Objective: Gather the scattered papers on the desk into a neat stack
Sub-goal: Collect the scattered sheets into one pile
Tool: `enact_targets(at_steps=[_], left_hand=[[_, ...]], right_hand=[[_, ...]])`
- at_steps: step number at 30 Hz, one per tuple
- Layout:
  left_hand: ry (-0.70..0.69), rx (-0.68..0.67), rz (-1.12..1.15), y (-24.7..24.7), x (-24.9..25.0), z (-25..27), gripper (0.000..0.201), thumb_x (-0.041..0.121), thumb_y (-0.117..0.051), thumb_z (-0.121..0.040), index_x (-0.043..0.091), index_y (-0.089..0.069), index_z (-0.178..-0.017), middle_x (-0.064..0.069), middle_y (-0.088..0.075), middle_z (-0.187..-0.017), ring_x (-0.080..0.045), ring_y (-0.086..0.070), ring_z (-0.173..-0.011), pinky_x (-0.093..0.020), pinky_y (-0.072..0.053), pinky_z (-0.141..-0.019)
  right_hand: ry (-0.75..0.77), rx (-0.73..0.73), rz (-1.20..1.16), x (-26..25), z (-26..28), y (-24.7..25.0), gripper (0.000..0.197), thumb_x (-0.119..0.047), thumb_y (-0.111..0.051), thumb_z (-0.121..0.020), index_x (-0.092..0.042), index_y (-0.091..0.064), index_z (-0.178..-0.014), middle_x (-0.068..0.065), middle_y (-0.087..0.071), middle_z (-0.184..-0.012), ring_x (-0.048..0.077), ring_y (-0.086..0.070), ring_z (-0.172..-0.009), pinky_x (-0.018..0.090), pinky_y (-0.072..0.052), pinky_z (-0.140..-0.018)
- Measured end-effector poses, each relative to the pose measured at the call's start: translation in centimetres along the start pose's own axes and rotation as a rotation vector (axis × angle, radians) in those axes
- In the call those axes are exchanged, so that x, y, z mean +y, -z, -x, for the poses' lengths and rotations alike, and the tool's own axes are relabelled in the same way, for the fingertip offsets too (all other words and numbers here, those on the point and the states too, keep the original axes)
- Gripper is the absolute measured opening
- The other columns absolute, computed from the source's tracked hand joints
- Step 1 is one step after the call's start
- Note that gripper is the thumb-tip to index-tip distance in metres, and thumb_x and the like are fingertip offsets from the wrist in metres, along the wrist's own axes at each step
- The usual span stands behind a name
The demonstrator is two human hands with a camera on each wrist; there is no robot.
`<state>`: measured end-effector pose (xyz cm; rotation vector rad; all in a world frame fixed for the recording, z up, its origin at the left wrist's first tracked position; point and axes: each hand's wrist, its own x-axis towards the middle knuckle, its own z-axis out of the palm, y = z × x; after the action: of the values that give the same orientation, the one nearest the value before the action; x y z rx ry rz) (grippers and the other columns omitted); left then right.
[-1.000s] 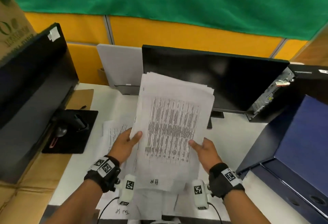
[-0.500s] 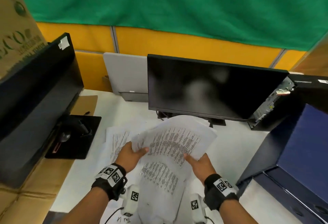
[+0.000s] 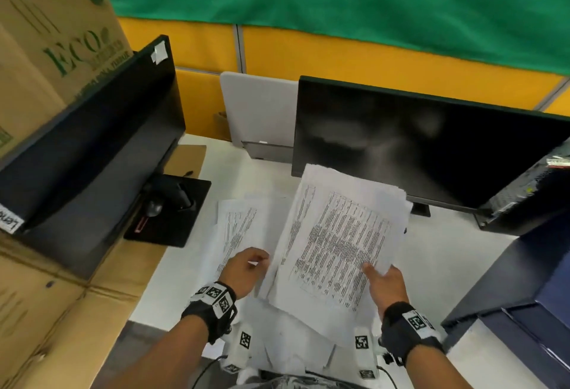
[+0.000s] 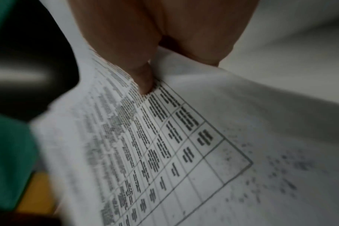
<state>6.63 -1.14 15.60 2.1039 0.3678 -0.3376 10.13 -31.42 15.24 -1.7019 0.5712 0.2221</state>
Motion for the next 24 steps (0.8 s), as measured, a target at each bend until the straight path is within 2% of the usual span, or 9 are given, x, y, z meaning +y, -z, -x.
enact_targets(at_steps=[2,3,5,8,11,13,19,21,24], left_hand=[[0.105,0.157,-0.078,1.3,-2.7,-0.1,0.013,0.022,-0.057,-0.092,0.025,-0.067,-0.099,0.005,-0.068,-0.105,-0.012,-0.063,-0.091,-0.026,-0.050,-0.089],[0.167,0.220,-0.131,2.1,-4.1,0.0,0.016,0.019,-0.055,-0.092,0.022,-0.068,-0.100,0.000,-0.069,-0.108,-0.019,-0.064,-0.096,-0.027,-0.049,-0.091],[0.323,0.314,-0.214,3.9,-6.9,-0.2,0.024,0.016,-0.053,-0.090,0.016,-0.067,-0.109,-0.011,-0.064,-0.119,-0.029,-0.060,-0.106,-0.032,-0.046,-0.096],[0.589,0.325,-0.084,5.6,-9.5,-0.3,0.041,0.020,-0.060,-0.086,0.016,-0.054,-0.126,-0.018,-0.055,-0.126,-0.037,-0.056,-0.110,-0.039,-0.045,-0.097],[0.577,0.163,0.050,5.1,-8.9,-0.5,0.056,0.027,-0.066,-0.086,0.013,-0.044,-0.135,-0.016,-0.057,-0.127,-0.032,-0.058,-0.104,-0.034,-0.047,-0.088],[0.529,0.152,0.013,4.3,-8.4,-0.8,0.053,0.031,-0.067,-0.087,0.014,-0.047,-0.133,-0.012,-0.057,-0.129,-0.031,-0.057,-0.109,-0.034,-0.045,-0.091],[0.552,0.320,0.040,3.7,-7.9,-0.9,0.032,0.028,-0.075,-0.080,0.018,-0.057,-0.105,-0.012,-0.066,-0.109,-0.028,-0.062,-0.086,-0.032,-0.052,-0.077],[0.561,0.412,0.075,3.9,-7.5,-0.9,0.038,0.027,-0.079,-0.076,0.017,-0.059,-0.107,-0.015,-0.065,-0.108,-0.028,-0.059,-0.081,-0.032,-0.052,-0.074],[0.572,0.563,0.213,4.6,-7.1,-0.8,0.059,0.027,-0.083,-0.072,0.017,-0.054,-0.122,-0.018,-0.063,-0.112,-0.033,-0.061,-0.092,-0.038,-0.055,-0.078]], right_hand=[[-0.071,-0.032,0.064,1.6,-0.9,-0.1,0.033,-0.018,-0.067,-0.087,-0.010,-0.061,-0.118,0.009,-0.065,-0.118,0.028,-0.060,-0.107,0.042,-0.043,-0.102],[-0.104,-0.068,0.108,2.6,-1.3,-0.3,0.043,-0.024,-0.070,-0.084,-0.008,-0.059,-0.122,0.012,-0.064,-0.125,0.030,-0.060,-0.110,0.045,-0.043,-0.104],[-0.183,-0.139,0.180,3.5,-1.0,-1.1,0.060,-0.026,-0.071,-0.083,-0.003,-0.049,-0.133,0.015,-0.056,-0.135,0.032,-0.055,-0.118,0.043,-0.041,-0.106],[-0.247,-0.152,0.224,4.3,-0.7,-2.1,0.066,-0.017,-0.065,-0.090,0.002,-0.031,-0.144,0.018,-0.042,-0.145,0.035,-0.043,-0.132,0.041,-0.034,-0.109],[-0.266,-0.171,0.271,5.3,-0.5,-3.1,0.068,-0.021,-0.065,-0.089,0.000,-0.031,-0.144,0.016,-0.043,-0.145,0.036,-0.043,-0.131,0.042,-0.035,-0.109],[-0.261,-0.160,0.313,5.4,-0.4,-3.5,0.064,-0.021,-0.063,-0.091,-0.001,-0.033,-0.144,0.017,-0.044,-0.145,0.036,-0.044,-0.131,0.042,-0.035,-0.109],[-0.273,-0.171,0.326,5.5,-0.9,-3.5,0.064,-0.021,-0.063,-0.091,0.000,-0.033,-0.143,0.017,-0.045,-0.144,0.035,-0.044,-0.130,0.042,-0.035,-0.109],[-0.273,-0.175,0.325,5.5,-0.9,-3.4,0.065,-0.019,-0.064,-0.090,0.001,-0.033,-0.143,0.017,-0.045,-0.144,0.036,-0.044,-0.130,0.042,-0.036,-0.110],[-0.280,-0.186,0.317,5.5,-1.0,-3.3,0.057,-0.016,-0.063,-0.091,0.002,-0.039,-0.139,0.016,-0.048,-0.140,0.036,-0.047,-0.127,0.042,-0.037,-0.106]])
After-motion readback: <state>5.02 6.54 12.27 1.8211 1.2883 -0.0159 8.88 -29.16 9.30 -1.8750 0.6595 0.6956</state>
